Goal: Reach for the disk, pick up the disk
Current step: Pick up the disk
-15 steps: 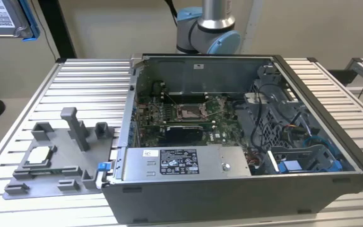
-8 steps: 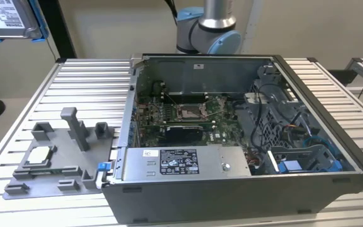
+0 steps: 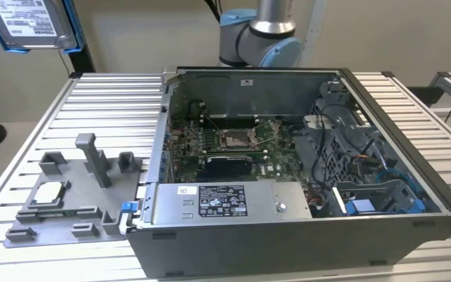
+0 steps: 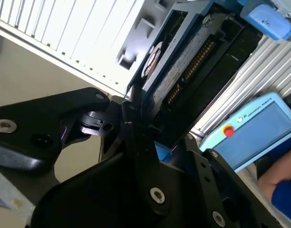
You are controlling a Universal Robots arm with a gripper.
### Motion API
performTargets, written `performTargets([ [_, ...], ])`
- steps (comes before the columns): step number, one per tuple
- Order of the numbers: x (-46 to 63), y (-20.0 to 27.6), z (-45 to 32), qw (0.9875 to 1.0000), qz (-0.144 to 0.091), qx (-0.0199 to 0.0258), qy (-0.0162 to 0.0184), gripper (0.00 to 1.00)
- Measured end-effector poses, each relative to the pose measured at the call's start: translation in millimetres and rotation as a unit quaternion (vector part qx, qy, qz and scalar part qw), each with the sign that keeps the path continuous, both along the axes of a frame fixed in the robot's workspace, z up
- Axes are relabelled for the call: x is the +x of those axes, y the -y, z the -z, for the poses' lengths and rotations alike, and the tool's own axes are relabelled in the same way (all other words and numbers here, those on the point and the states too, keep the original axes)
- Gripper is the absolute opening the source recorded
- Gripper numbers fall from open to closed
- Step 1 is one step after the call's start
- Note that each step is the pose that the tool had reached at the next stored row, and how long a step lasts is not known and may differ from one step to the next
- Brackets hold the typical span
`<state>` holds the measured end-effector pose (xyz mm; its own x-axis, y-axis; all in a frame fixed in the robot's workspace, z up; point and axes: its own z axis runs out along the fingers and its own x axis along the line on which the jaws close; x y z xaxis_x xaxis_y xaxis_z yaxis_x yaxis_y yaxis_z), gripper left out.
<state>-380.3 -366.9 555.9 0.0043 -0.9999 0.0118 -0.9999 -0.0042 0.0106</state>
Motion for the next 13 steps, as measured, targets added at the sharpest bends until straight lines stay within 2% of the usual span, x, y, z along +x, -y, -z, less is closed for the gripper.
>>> performTargets([
  [13,58.5,0.0,0.7,1.0000,0.000,0.0000,-0.0001,0.00],
])
